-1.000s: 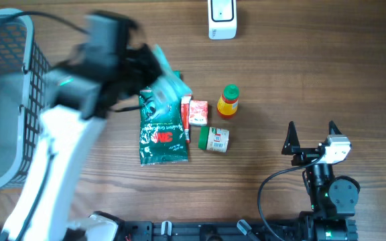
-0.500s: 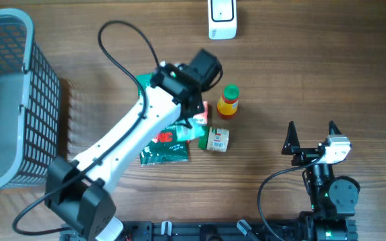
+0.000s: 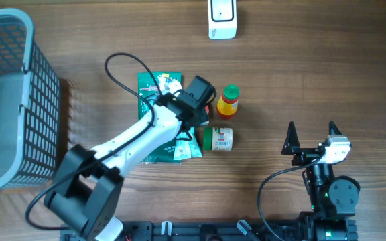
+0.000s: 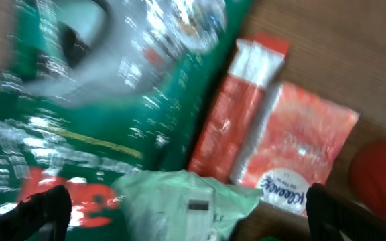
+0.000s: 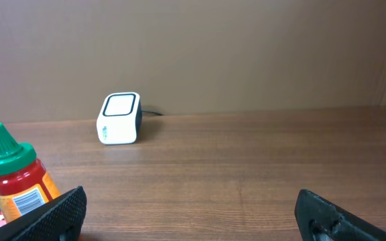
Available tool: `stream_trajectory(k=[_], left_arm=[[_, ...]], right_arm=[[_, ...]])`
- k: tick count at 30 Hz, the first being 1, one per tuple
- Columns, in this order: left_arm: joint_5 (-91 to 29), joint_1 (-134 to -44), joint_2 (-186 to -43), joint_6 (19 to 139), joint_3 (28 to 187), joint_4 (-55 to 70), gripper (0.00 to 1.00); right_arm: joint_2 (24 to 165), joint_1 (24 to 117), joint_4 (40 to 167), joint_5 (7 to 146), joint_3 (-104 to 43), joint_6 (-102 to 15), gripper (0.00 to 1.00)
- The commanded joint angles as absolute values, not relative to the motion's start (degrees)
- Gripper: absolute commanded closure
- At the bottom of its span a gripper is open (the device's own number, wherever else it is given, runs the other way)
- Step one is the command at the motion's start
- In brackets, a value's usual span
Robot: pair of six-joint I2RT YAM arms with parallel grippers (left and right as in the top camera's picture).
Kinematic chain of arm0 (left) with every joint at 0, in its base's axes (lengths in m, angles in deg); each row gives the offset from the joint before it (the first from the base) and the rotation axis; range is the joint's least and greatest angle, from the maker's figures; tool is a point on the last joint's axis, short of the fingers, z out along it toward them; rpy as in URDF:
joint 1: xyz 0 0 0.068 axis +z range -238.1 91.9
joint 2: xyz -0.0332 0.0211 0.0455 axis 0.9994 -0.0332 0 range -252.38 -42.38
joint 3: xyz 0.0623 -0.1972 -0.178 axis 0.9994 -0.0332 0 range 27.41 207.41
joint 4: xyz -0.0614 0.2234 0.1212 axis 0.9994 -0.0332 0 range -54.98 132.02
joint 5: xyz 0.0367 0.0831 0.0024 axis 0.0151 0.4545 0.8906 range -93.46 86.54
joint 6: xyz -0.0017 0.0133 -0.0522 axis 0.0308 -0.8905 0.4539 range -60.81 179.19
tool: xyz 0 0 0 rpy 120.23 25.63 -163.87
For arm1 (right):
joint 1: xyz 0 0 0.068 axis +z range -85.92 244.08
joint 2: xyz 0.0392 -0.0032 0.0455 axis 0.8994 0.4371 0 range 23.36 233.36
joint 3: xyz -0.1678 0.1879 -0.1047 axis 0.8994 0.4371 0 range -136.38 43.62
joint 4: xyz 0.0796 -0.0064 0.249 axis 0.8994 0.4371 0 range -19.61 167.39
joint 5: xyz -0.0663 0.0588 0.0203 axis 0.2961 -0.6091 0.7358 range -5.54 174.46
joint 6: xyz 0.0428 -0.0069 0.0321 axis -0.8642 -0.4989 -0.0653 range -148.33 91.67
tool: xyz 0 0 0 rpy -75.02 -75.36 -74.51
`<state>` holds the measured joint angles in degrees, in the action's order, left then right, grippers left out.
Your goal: Scan the item barcode
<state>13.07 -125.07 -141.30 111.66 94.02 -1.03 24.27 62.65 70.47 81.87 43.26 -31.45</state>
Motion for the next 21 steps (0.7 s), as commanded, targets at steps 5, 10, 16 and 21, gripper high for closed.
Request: stream_trajectory(k=[5,10,16,21], left_arm=[[40.1,-121.0,-123.6,111.9,109.3,2.5,0.00],[42.5,-116.1,-115.3,98.5,111.8,27.3,0.00],[42.5,-113.3,-111.4,59.1,111.8,42.7,0.00],[41.0,-113.2,-109.2,39.7,111.8,37.7,0.00]], right_arm=[[24.2,62.9,70.4,81.2,43.3,-30.9,0.00],[24.2,62.9,70.4,81.2,43.3,-30.9,0.00],[24.2,62.9,70.4,81.2,43.3,-30.9,0.00],[24.2,62.9,70.4,81.2,43.3,-30.9,0.00]])
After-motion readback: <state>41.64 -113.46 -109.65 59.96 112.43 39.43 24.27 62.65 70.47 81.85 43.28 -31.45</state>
